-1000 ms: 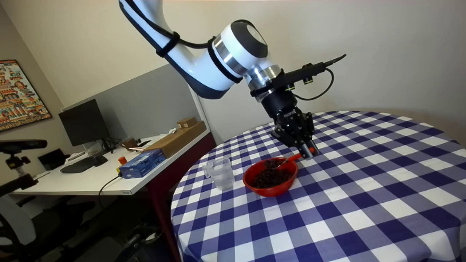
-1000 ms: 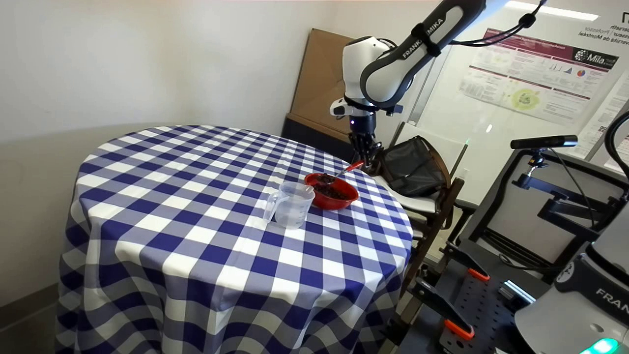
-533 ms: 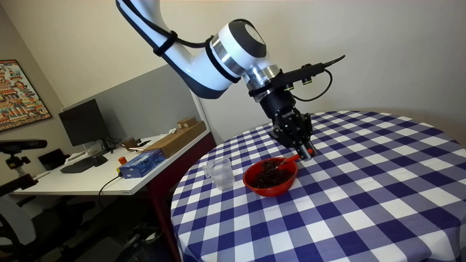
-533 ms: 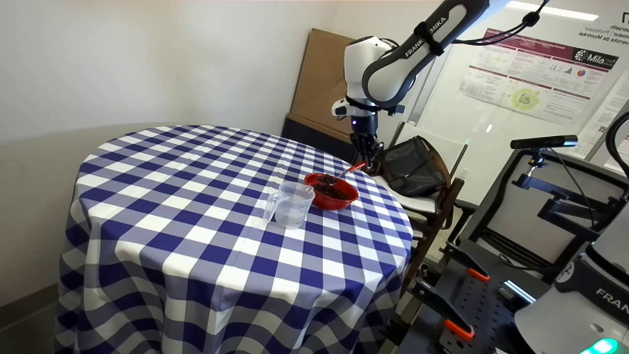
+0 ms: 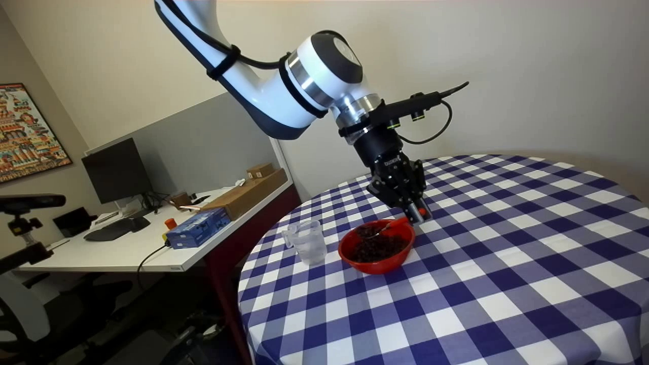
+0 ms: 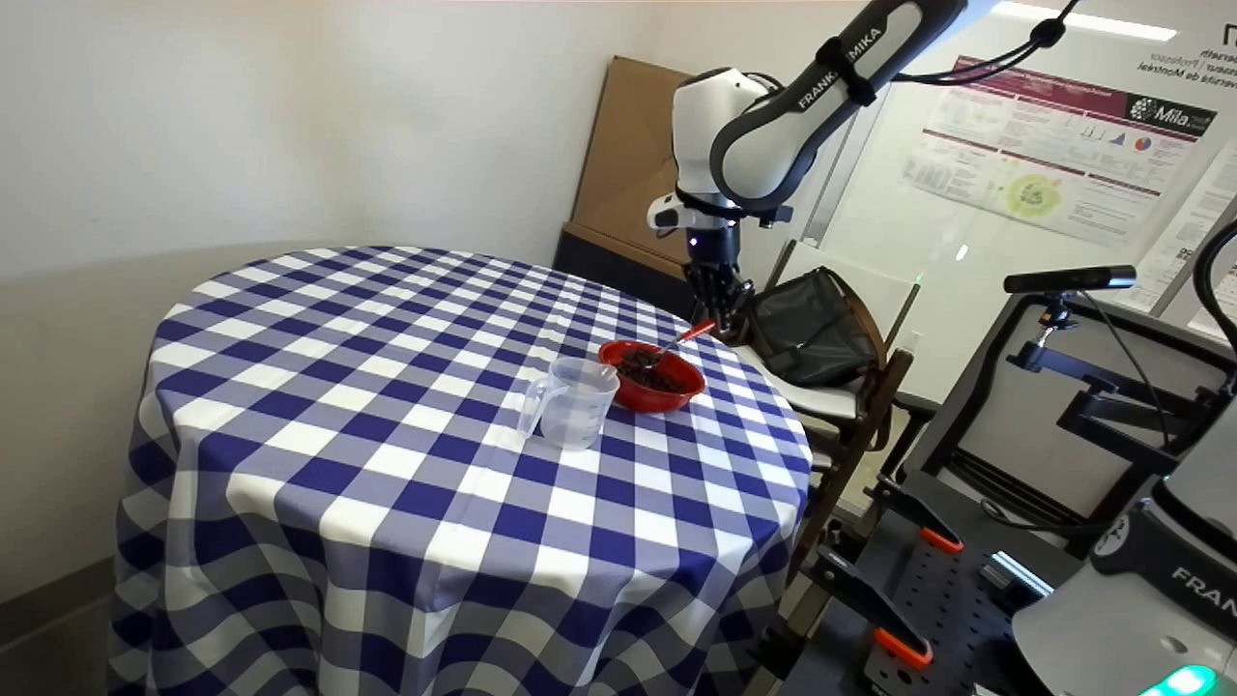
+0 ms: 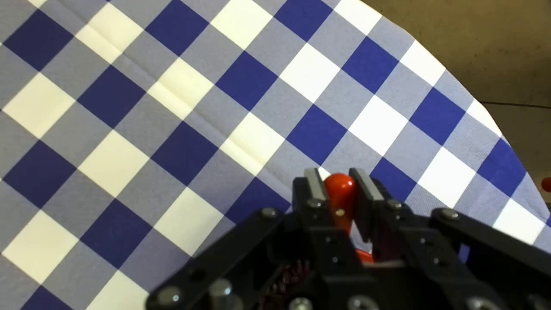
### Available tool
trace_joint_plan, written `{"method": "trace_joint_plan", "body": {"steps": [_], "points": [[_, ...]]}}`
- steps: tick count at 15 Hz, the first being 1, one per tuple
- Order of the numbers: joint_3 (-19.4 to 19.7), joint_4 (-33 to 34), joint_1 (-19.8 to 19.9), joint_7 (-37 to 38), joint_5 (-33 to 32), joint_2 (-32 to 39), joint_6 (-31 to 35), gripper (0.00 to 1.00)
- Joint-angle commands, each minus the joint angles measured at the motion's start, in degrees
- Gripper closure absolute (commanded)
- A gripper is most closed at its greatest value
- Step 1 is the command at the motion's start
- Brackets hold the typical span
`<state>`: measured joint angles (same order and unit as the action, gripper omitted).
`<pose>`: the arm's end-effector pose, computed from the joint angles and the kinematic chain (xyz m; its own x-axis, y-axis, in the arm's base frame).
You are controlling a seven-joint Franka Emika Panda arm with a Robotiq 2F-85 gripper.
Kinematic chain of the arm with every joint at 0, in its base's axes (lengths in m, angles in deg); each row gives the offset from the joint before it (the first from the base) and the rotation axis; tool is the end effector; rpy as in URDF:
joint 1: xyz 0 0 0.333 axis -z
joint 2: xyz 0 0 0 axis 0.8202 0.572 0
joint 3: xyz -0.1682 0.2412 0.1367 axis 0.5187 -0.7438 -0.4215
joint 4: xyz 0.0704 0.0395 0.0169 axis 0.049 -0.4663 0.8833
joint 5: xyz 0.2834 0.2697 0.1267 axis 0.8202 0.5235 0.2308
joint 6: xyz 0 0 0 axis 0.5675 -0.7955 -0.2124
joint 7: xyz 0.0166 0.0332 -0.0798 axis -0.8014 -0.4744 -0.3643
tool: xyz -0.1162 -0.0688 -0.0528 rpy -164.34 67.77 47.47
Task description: Put a spoonful of the contents of the bowl into the jug
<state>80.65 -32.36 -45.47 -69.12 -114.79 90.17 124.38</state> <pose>0.5592 -0.1634 0.1619 0.1754 0.8667 -0.4669 0.9680 -0.2384 -0.0789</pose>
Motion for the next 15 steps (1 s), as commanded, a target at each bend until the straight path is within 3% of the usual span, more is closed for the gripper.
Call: {"method": "trace_joint_plan", "body": {"steps": [1, 15], "points": [[-0.24, -1.52, -1.13, -0.95, 0.21, -1.74, -0.71, 0.95], [-2.22, -3.12, -3.74, -0.89, 0.82, -4.66, -0.42, 0.95]]}}
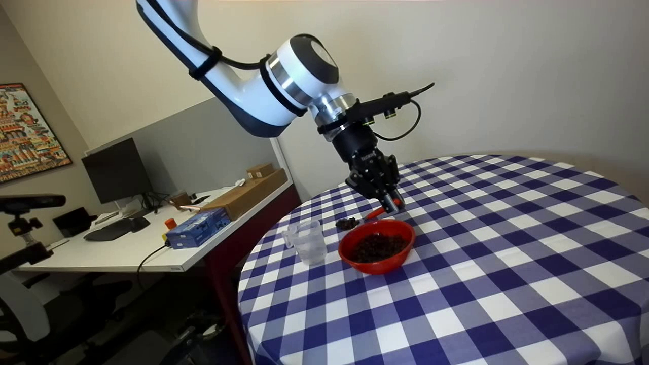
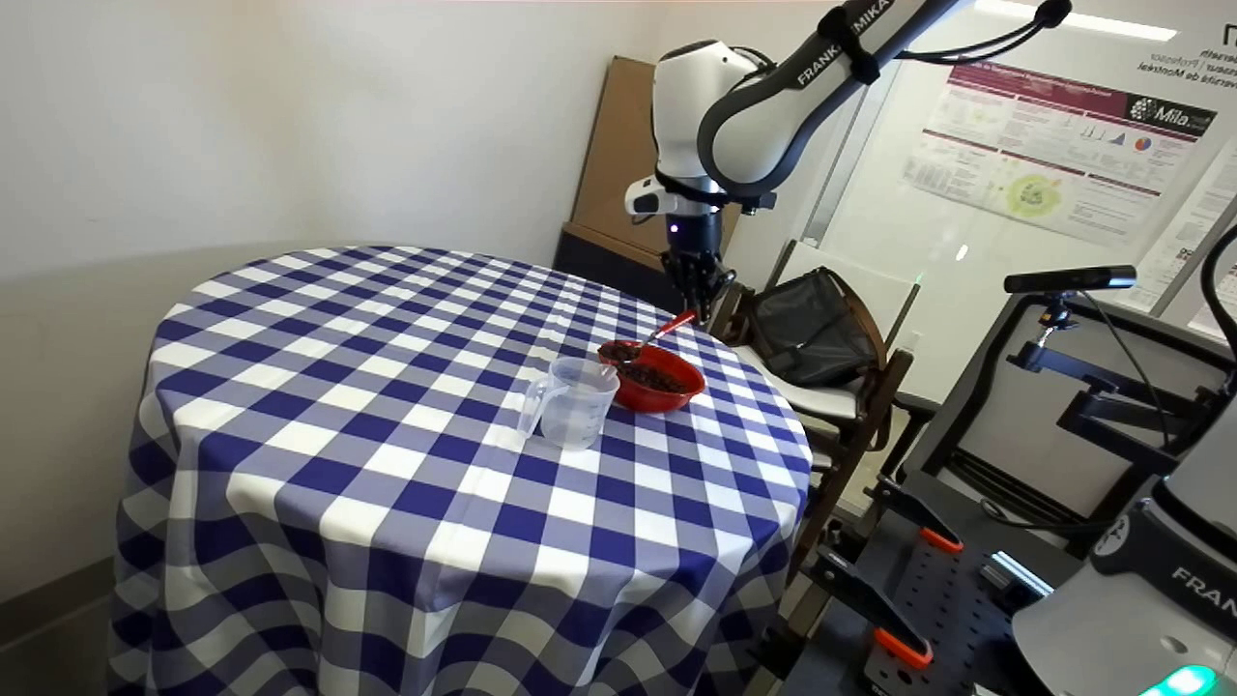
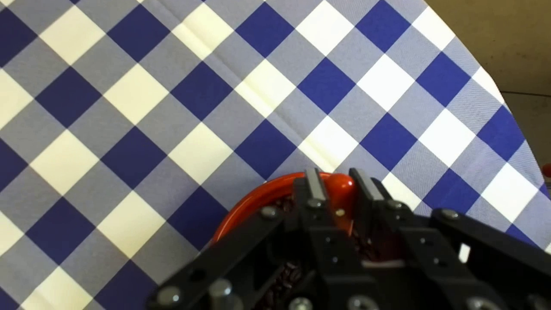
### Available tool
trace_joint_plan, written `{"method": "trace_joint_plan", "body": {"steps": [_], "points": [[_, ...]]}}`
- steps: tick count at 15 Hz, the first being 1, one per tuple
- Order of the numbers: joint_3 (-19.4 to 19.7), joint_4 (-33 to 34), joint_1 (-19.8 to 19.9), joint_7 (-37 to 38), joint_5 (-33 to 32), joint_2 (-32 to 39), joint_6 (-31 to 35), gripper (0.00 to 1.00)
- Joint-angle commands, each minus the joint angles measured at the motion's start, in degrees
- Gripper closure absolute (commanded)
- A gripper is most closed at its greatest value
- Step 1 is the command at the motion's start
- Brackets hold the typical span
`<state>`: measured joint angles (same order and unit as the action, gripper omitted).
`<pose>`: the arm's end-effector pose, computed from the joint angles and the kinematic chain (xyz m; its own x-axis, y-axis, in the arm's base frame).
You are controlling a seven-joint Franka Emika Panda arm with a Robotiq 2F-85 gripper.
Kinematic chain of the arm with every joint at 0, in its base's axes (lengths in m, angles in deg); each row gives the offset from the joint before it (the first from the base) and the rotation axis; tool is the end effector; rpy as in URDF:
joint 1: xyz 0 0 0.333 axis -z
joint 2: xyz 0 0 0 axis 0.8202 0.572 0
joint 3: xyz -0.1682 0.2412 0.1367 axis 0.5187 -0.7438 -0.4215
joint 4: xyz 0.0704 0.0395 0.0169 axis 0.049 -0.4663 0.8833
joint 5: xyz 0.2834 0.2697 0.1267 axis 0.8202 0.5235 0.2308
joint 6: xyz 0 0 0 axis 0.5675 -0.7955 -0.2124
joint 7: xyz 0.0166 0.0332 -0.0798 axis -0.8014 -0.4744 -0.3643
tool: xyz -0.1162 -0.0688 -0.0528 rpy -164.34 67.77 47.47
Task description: Put a spoonful of the contents of the bowl into the jug
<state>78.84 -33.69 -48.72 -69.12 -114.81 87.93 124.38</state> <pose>0.5678 -0.1123 0.1751 0.1088 0.8841 -0.4544 0.9860 -0.1541 -0.0638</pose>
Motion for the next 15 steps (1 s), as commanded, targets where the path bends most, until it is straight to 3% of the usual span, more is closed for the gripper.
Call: {"method": "trace_joint_plan", "body": {"steps": [1, 15], "points": [[-0.57, -2.05, -0.61, -0.93, 0.91, -2.72, -0.37, 0.95], [-2.53, -5.85, -2.44, -0.81, 1.20, -7.06, 0.33, 0.95]]}}
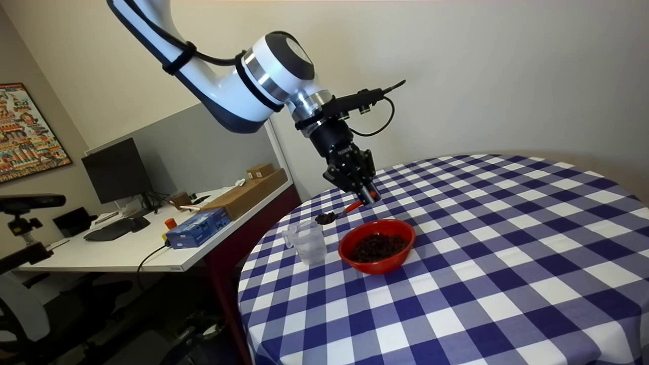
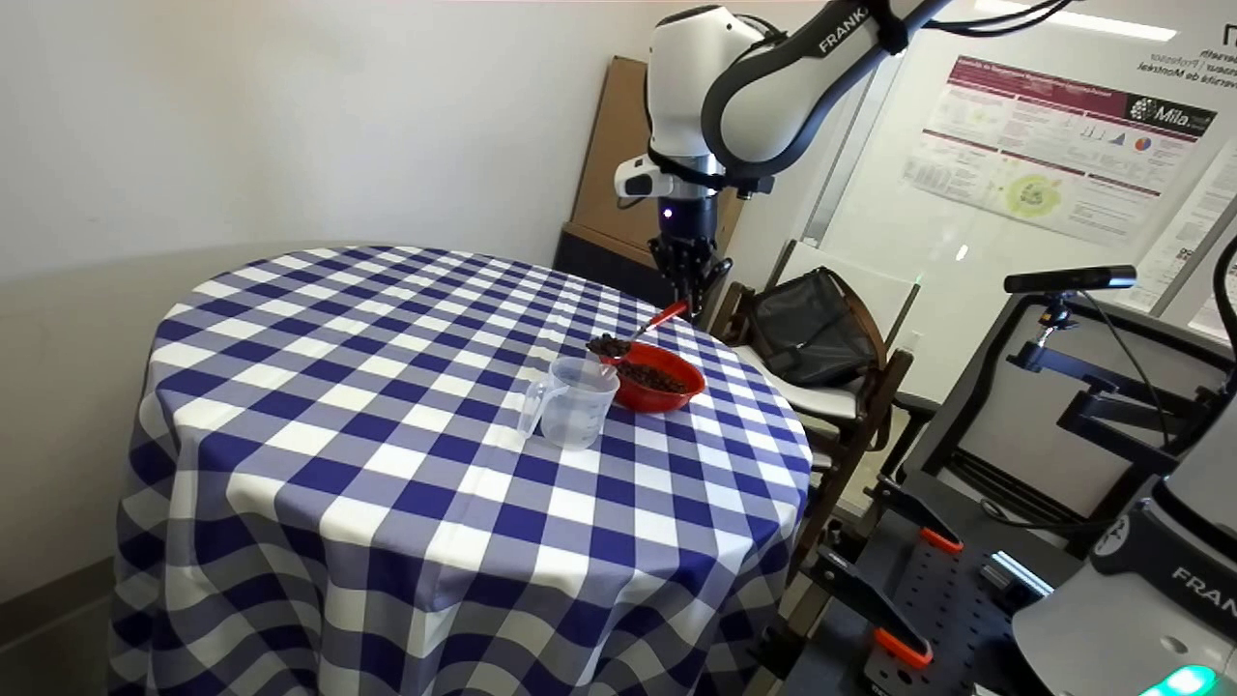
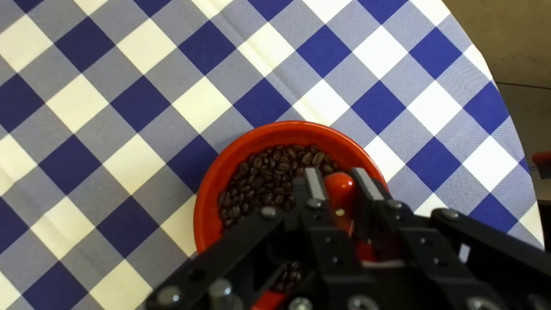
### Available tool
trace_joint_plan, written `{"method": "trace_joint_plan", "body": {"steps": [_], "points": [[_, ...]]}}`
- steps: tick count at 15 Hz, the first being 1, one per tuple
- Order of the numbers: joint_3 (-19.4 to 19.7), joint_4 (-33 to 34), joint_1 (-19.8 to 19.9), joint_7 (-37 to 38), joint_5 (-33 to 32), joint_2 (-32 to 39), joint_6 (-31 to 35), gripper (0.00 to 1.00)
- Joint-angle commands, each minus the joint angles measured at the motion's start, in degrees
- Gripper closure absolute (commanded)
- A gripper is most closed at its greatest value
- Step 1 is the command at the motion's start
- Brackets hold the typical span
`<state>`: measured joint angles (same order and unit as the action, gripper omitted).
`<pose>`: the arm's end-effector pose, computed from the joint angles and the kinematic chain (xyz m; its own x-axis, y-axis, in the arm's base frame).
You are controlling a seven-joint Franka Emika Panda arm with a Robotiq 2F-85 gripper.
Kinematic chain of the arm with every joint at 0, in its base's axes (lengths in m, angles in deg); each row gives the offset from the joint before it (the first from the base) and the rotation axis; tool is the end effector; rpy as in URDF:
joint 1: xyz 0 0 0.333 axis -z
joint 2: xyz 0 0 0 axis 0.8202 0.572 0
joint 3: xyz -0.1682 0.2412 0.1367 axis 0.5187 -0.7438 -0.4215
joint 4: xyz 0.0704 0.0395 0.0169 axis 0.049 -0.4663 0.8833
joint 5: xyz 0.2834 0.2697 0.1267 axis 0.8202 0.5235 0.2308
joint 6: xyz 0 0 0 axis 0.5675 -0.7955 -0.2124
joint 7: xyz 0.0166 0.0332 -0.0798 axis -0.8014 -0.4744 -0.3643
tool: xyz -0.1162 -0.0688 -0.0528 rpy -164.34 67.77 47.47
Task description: Put a spoonful of the contents of the bowl into the jug
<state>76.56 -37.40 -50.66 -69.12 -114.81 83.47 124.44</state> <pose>0.5589 -0.0683 0.1944 0.0523 0.8961 -0.4408 0.9953 -0.0828 -0.0503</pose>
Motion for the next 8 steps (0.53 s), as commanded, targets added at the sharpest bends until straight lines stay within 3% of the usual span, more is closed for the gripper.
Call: {"method": "trace_joint_plan", "body": {"steps": [1, 8], "points": [[-0.34, -2.44, -0.64, -0.76, 1.14, -2.91, 0.30, 0.95], [-0.53, -4.68, -1.77, -0.23, 0.29, -4.21, 0.48, 0.95]]}}
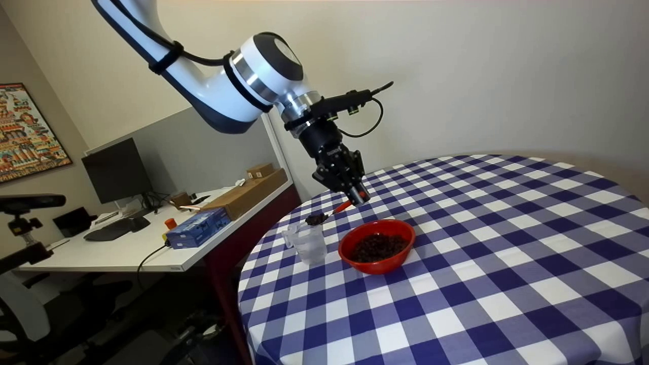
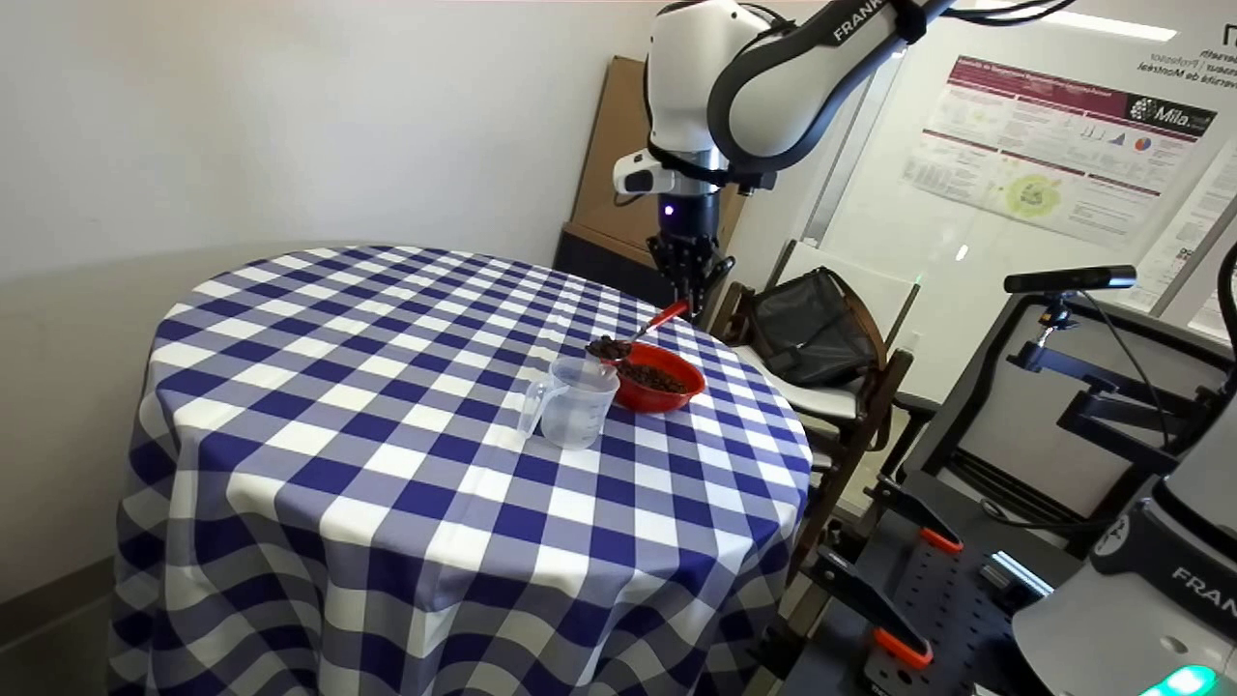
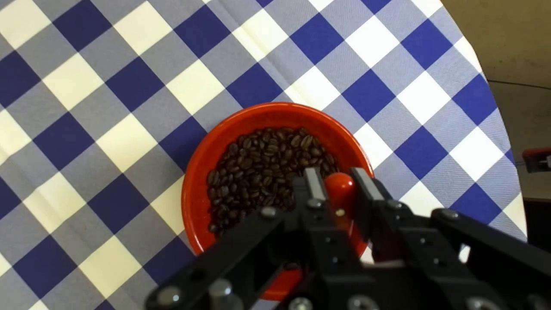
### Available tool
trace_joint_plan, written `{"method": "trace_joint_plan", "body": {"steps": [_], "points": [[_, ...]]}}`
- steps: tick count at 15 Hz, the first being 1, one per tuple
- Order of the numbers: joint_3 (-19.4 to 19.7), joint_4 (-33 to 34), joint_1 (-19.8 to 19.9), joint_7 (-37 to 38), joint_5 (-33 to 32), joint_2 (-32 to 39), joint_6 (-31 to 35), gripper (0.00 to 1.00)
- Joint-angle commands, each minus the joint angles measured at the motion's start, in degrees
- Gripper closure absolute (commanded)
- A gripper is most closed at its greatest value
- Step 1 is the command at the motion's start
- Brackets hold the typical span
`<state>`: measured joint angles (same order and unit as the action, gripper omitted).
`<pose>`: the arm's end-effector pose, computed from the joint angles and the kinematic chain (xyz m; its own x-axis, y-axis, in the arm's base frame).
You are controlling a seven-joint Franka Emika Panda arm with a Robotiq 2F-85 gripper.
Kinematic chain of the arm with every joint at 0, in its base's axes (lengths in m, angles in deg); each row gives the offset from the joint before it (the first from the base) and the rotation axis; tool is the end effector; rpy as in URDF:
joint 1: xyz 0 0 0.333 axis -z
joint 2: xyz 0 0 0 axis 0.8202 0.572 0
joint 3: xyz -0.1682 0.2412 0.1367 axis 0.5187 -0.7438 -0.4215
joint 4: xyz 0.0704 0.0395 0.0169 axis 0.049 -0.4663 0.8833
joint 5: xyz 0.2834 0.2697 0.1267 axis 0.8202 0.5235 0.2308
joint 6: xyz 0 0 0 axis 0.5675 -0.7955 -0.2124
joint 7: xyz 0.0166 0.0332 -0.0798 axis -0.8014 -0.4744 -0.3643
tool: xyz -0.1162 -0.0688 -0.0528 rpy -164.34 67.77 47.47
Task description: Put a spoonful of the contents of the bowl into the jug
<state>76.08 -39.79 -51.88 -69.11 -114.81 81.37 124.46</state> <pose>0.5481 -0.0510 0.1989 0.0239 0.8983 -0.4387 0.9971 -0.0534 -0.0550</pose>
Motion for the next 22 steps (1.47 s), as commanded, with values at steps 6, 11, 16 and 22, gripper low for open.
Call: {"method": "trace_joint_plan", "body": {"steps": [6, 11, 16, 22], "points": [[-0.37, -3.31, -1.36, 0.03, -0.01, -2.18, 0.59, 0.95], [-0.48, -3.55, -2.15, 0.68, -0.72, -1.90, 0.73, 0.95], [-0.52, -2.99, -2.88, 1.38, -1.05, -1.14, 0.69, 0.95], [-0.69, -1.73, -3.51, 1.89, -0.99, -0.05, 0.51, 0.95]]}}
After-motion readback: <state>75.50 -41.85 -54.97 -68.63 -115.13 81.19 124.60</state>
